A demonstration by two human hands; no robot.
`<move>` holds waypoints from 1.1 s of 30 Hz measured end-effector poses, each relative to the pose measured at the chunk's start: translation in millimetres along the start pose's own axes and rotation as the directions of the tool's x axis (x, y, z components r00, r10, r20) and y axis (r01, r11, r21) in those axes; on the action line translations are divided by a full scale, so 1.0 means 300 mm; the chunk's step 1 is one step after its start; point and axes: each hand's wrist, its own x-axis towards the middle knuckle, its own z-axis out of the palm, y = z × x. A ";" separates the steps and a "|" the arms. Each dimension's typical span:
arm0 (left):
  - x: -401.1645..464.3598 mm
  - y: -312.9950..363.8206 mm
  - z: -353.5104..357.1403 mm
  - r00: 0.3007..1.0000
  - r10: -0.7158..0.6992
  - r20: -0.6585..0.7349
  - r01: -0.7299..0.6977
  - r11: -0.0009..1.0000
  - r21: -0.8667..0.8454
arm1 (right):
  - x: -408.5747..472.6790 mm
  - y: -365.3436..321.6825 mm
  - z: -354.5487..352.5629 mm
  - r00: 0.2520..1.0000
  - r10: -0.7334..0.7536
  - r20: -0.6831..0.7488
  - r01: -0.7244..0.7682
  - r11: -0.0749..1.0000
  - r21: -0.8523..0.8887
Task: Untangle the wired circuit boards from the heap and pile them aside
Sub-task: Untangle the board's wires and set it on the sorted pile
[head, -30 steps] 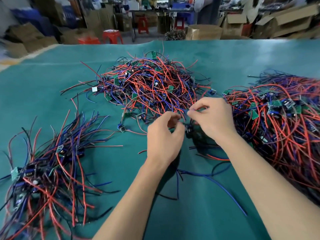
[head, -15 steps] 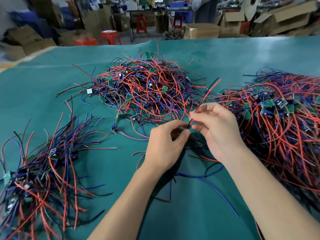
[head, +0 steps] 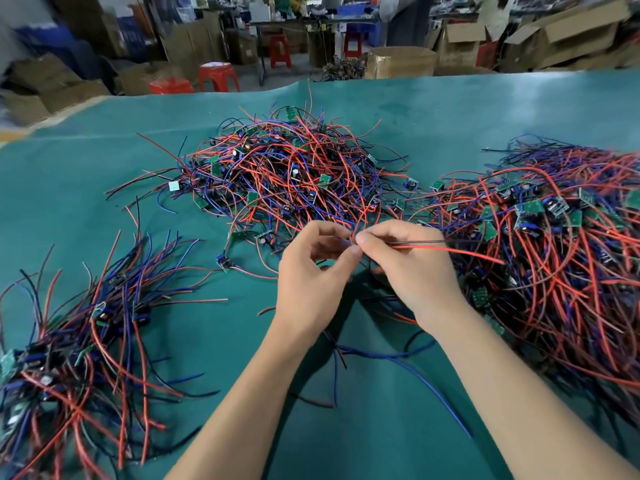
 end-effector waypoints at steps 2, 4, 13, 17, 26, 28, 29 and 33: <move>0.000 0.005 0.000 0.999 -0.036 -0.010 0.034 0.994 -0.105 | -0.001 0.003 -0.001 0.999 -0.033 0.033 0.035 0.997 -0.068; 0.001 0.004 0.000 0.998 -0.064 -0.029 0.058 0.983 -0.173 | 0.001 0.000 -0.006 1.000 -0.008 0.014 0.009 0.998 -0.061; -0.003 0.014 -0.005 0.993 -0.115 -0.040 0.114 0.993 -0.030 | 0.021 -0.036 -0.071 0.834 -0.307 -0.459 0.234 0.949 -0.210; -0.009 0.043 0.002 0.953 -0.246 0.175 0.283 0.930 -0.235 | -0.010 -0.044 -0.010 0.951 -0.226 -0.212 0.191 0.966 -0.174; 0.000 0.024 0.000 0.953 -0.240 0.184 0.289 0.902 -0.322 | -0.007 -0.047 -0.015 0.998 0.026 -0.051 -0.011 0.960 0.281; 0.001 0.019 0.000 0.947 -0.265 0.184 0.312 0.899 -0.309 | -0.009 -0.046 -0.014 1.000 0.024 -0.007 -0.021 0.954 0.299; 0.002 0.021 0.000 0.941 -0.282 0.185 0.329 0.892 -0.309 | -0.011 -0.045 -0.013 1.000 0.018 0.009 -0.020 0.960 0.278; 0.001 0.022 -0.002 0.921 -0.297 0.251 0.375 0.849 -0.372 | -0.013 -0.042 -0.006 1.000 0.011 -0.028 -0.004 0.969 0.246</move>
